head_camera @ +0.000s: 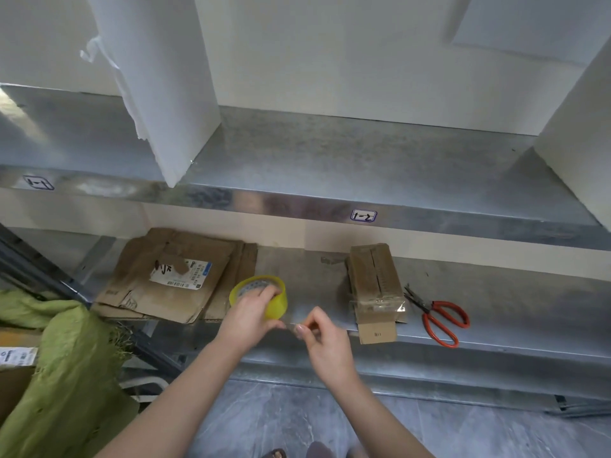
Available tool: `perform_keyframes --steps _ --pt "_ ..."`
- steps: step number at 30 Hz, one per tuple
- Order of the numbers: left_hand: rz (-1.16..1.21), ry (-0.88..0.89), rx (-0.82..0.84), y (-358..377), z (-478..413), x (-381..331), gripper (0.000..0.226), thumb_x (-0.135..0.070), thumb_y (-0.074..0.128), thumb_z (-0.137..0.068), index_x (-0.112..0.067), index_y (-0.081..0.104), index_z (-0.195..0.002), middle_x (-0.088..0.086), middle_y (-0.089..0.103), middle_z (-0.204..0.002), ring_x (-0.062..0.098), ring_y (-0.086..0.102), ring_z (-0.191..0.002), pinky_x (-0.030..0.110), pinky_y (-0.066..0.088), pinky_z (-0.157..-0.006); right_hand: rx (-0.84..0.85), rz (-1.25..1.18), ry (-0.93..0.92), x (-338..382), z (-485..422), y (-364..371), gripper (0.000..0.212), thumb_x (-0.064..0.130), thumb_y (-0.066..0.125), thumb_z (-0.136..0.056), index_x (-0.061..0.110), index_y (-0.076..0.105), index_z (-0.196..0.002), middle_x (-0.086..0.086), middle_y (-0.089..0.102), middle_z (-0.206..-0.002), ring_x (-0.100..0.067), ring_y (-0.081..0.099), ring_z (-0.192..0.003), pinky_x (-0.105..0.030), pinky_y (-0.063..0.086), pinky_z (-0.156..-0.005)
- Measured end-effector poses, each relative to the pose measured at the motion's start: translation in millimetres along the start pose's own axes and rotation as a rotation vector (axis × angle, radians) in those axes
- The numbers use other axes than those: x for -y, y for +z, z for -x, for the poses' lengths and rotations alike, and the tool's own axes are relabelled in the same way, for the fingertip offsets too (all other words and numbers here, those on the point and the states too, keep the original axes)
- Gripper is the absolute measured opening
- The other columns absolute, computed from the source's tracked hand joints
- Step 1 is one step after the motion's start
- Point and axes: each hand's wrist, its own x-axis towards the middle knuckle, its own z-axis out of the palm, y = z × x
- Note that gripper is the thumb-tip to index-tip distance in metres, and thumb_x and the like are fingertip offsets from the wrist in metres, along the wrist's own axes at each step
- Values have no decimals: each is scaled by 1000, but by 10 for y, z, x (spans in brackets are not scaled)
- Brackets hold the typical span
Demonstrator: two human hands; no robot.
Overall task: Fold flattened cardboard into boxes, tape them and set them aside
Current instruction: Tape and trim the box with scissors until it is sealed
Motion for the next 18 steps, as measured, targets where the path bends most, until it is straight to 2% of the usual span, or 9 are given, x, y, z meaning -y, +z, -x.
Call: perform_keyframes --steps 3,5,8,11,14,16,18 --pt "-92 51 12 114 -102 16 69 -39 82 -65 -14 55 -123 7 62 -120 27 56 -114 37 44 -95 -80 -8 108 -88 -180 7 23 16 64 -91 24 50 -74 6 66 -70 -7 62 -70 -20 45 -67" --pt "-150 65 15 201 -128 55 69 -40 82 -66 -15 55 -124 7 63 -117 27 57 -111 38 46 -94 -101 9 177 -154 -315 31 28 16 65 -90 28 48 -71 5 64 -69 -9 63 -70 -23 45 -67" --pt "-241 125 9 313 -159 161 76 -44 88 -53 -17 57 -116 3 67 -97 24 66 -90 34 54 -76 -72 53 248 -240 -480 135 26 16 63 -91 27 49 -73 6 63 -69 -15 64 -72 -28 46 -71" --pt "-265 181 34 390 -194 222 85 -44 92 -43 -20 50 -113 -1 64 -84 20 64 -75 29 54 -64 -49 75 312 -345 -606 213 16 18 63 -91 19 53 -79 6 61 -70 -13 59 -69 -23 41 -67" --pt "-231 197 94 495 -167 322 87 -30 93 -48 -21 48 -122 4 65 -96 22 65 -83 31 55 -69 -21 69 398 -493 -695 214 17 18 66 -91 17 55 -78 9 60 -66 -9 60 -64 -20 44 -64" --pt "-198 174 132 527 -148 376 86 -19 90 -58 -22 46 -132 9 62 -114 28 63 -99 38 56 -79 -15 55 437 -583 -721 212 16 18 68 -89 17 57 -77 2 66 -72 -10 65 -65 -23 55 -67" --pt "-164 161 148 521 -178 403 78 -12 84 -67 -21 47 -136 11 54 -129 32 56 -114 43 51 -91 -26 65 438 -647 -739 230 17 20 71 -87 19 59 -75 -9 70 -83 -15 68 -67 -21 55 -64"
